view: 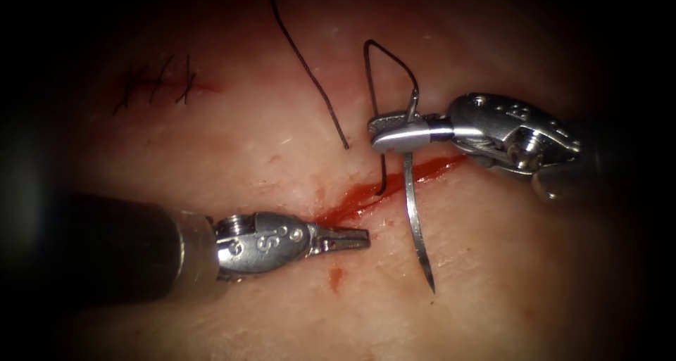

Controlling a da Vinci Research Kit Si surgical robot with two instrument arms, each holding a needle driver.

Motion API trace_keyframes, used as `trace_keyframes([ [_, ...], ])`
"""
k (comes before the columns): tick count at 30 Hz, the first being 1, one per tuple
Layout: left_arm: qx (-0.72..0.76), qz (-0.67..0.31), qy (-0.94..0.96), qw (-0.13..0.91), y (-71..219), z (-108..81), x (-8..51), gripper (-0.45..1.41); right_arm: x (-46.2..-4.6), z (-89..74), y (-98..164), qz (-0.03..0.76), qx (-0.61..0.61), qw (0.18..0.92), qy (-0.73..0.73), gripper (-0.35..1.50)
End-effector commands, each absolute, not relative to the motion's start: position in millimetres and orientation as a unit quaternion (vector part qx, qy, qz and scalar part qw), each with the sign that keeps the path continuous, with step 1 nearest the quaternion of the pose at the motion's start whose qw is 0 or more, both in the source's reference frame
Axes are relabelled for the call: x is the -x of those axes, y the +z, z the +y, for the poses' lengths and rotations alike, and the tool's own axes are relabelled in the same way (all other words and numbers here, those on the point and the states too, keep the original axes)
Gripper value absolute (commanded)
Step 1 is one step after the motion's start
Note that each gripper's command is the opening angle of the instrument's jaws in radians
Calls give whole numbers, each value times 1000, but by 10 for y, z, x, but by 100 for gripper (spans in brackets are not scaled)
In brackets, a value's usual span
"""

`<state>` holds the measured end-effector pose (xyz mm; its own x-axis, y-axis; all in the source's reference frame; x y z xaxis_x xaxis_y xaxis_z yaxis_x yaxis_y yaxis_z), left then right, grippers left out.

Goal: Wound Closure

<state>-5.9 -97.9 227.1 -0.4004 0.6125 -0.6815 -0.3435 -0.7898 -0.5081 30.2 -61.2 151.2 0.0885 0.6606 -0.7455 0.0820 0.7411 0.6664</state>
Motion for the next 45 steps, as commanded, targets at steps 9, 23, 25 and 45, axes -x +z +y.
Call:
trace_keyframes([
  [9,443,-135,828,316,2308,-974,58,-28,-311,-621,1515,650,-265,686,193,-35],
  [23,407,-130,847,316,2335,-957,68,-25,-314,-620,1510,678,-206,692,139,-35],
  [25,399,-130,852,312,2344,-958,66,-25,-314,-619,1508,679,-202,693,136,-35],
  [45,375,-315,838,241,2350,-951,68,-28,-318,-618,1504,691,-174,695,93,-35],
])
